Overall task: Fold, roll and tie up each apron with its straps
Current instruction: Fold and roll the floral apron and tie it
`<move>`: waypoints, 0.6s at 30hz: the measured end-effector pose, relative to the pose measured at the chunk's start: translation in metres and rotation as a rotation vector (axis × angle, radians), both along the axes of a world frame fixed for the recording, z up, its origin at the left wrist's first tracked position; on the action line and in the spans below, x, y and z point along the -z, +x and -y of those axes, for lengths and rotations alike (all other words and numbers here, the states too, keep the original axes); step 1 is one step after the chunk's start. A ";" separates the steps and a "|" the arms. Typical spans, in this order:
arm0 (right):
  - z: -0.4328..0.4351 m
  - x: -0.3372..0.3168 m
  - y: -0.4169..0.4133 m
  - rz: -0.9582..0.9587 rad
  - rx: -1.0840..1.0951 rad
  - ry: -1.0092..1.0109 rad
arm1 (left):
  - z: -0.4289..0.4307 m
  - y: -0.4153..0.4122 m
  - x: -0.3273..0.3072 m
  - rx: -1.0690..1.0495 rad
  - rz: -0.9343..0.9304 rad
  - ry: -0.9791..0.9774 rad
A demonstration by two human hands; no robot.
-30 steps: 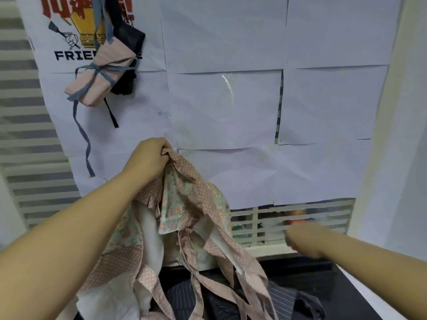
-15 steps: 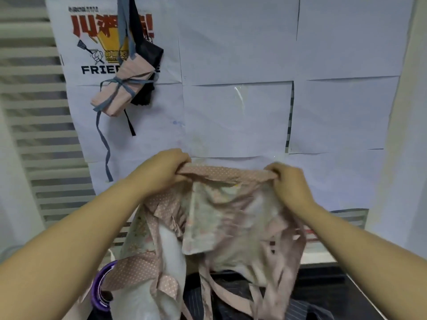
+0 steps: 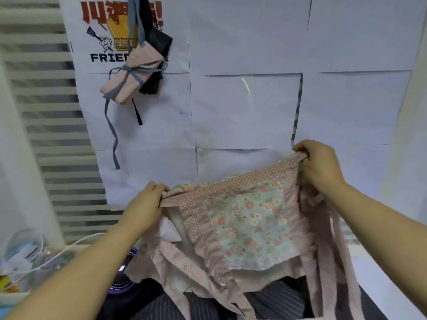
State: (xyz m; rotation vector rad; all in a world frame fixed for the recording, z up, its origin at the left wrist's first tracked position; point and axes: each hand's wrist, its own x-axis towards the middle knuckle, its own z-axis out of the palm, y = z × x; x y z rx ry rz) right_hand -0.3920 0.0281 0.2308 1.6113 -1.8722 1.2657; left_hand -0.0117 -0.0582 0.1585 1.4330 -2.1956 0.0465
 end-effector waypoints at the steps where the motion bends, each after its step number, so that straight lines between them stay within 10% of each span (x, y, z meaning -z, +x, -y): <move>1: 0.000 0.004 -0.004 -0.011 0.008 0.015 | -0.001 0.000 -0.002 -0.019 -0.061 -0.055; 13: -0.007 0.015 -0.041 -0.181 0.177 0.346 | -0.003 0.002 -0.042 -0.050 -0.227 -0.275; 18: -0.006 0.004 -0.035 0.146 0.148 0.260 | -0.005 0.010 -0.072 0.014 0.259 0.192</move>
